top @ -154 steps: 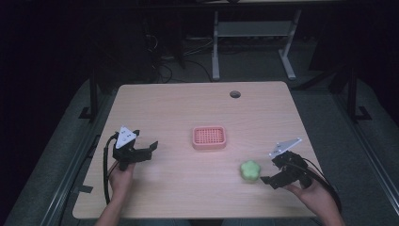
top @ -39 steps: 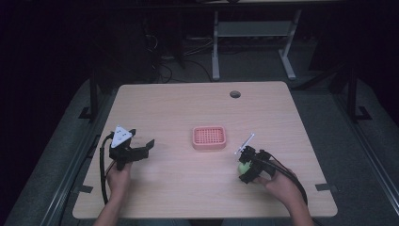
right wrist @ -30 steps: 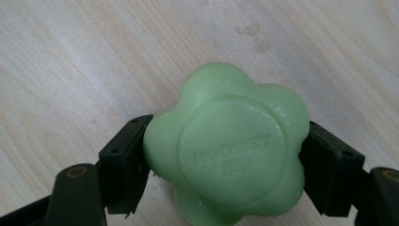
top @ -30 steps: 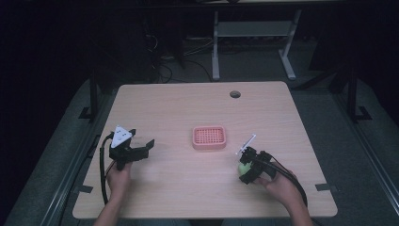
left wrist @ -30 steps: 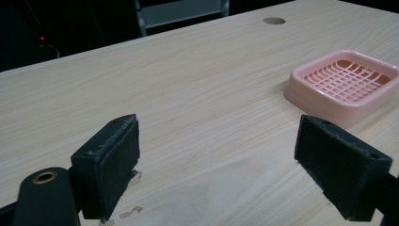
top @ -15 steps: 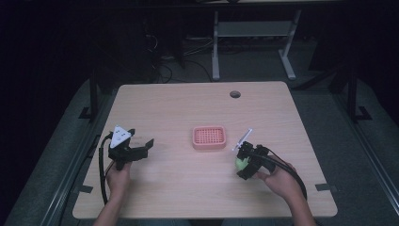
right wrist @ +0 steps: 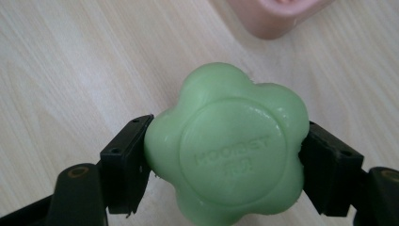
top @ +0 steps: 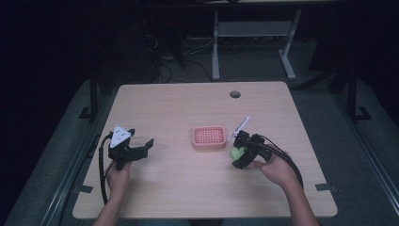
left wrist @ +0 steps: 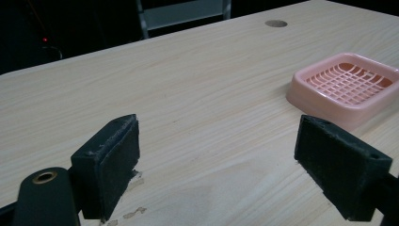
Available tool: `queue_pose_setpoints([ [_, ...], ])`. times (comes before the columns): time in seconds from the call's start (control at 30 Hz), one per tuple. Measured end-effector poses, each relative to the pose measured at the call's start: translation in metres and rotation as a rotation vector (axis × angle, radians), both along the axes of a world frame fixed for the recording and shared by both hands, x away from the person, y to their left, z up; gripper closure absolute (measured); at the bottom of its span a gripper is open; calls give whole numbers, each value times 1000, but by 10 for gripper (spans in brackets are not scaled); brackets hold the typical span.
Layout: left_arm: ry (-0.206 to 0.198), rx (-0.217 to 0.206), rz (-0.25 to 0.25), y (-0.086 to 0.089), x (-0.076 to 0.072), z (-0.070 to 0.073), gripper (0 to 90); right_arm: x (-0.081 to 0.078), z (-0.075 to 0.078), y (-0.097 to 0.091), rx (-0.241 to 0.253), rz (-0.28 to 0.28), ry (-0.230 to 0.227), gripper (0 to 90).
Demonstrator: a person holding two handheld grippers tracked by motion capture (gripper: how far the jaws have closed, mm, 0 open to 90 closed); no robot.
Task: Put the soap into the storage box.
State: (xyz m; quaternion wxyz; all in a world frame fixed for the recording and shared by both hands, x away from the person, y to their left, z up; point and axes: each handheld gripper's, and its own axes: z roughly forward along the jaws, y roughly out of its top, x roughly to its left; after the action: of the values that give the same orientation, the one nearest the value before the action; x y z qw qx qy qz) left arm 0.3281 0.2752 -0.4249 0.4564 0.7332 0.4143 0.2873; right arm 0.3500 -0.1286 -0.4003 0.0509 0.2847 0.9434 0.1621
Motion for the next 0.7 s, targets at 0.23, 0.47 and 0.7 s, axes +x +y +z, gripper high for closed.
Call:
queue_pose_setpoints([
  [0.23,6,-6,3,0,0,-1,143,14,5,4,17,2,4,261],
  [0.47,10,0,0,0,1,-1,143,25,7,7,30,-2,9,261],
  [0.7,11,-1,1,0,1,-1,143,33,11,9,33,-11,4,261],
])
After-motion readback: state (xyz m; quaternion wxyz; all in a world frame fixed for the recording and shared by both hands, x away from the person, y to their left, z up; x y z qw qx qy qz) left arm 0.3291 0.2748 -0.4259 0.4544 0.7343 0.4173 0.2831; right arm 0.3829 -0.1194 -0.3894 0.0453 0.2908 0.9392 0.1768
